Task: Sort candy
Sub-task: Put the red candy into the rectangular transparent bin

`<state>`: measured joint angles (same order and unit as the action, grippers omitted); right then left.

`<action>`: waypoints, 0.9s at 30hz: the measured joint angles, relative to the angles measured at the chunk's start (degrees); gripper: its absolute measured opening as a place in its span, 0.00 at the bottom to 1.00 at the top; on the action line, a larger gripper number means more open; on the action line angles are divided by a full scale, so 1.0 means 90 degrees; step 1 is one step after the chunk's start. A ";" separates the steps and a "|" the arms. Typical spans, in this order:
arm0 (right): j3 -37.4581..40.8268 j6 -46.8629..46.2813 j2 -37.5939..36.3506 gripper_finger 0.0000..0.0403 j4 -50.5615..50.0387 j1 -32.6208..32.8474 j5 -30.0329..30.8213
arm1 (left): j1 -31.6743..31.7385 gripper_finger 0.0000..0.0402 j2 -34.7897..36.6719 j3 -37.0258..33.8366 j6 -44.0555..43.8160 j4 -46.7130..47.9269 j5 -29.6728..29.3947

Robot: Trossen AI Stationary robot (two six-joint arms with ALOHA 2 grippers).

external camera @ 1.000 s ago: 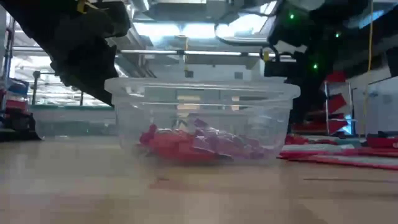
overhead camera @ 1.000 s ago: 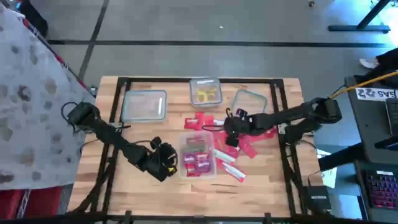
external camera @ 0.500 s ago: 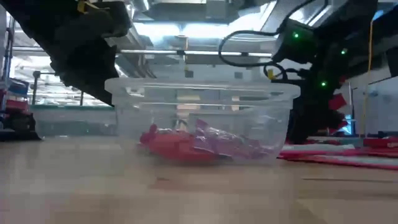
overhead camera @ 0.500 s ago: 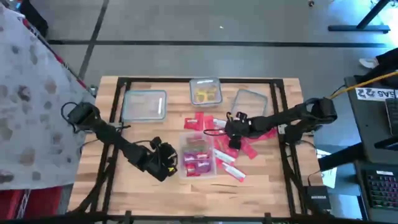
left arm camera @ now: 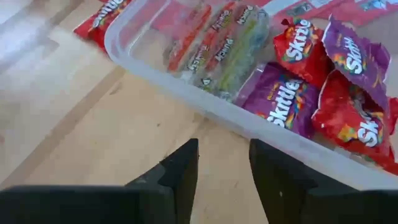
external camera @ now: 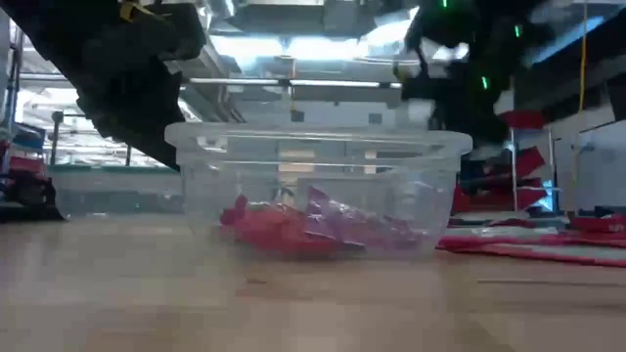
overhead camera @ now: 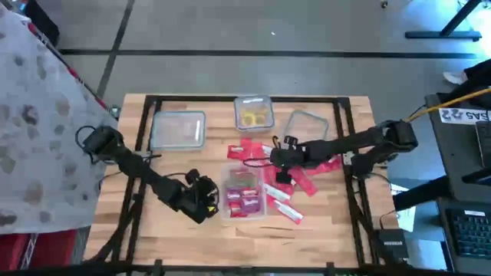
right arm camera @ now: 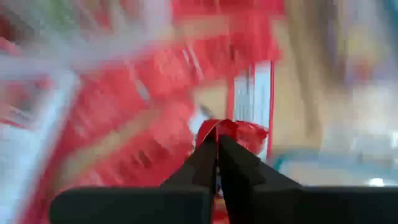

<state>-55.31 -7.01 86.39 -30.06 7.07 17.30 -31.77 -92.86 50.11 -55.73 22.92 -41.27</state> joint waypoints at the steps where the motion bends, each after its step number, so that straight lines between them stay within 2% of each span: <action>1: -0.0221 0.0104 -0.0002 0.00 -0.0042 0.0119 -0.0002 | 0.0000 0.32 0.0000 0.0000 -0.0002 -0.0005 0.0001; 5: -0.0938 0.0529 -0.0002 0.00 -0.0013 0.0596 -0.0087 | -0.0009 0.32 0.0000 0.0000 -0.0009 -0.0008 0.0010; 10: -0.1275 0.0925 -0.0002 0.00 0.0677 0.1066 -0.0667 | -0.0027 0.32 0.0000 0.0000 -0.0043 -0.0010 0.0023; 12: -0.1280 0.1050 -0.0005 0.00 0.1178 0.1185 -0.1203 | -0.0027 0.32 0.0000 0.0000 -0.0041 -0.0003 0.0023; 17: -0.0825 0.1116 -0.0005 0.00 0.3316 0.1282 -0.2825 | -0.0027 0.32 0.0000 0.0000 -0.0039 -0.0005 0.0023; 19: -0.0626 0.0976 -0.0005 0.00 0.4159 0.1275 -0.3208 | -0.0027 0.32 0.0000 0.0000 -0.0041 -0.0005 0.0023; 27: 0.0189 0.0354 0.0166 0.00 0.6129 0.1256 -0.3238 | -0.0027 0.32 0.0000 0.0000 -0.0045 -0.0004 0.0023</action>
<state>-53.61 -3.82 87.88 25.10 18.37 -11.85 -32.01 -92.86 50.11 -56.13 22.89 -41.06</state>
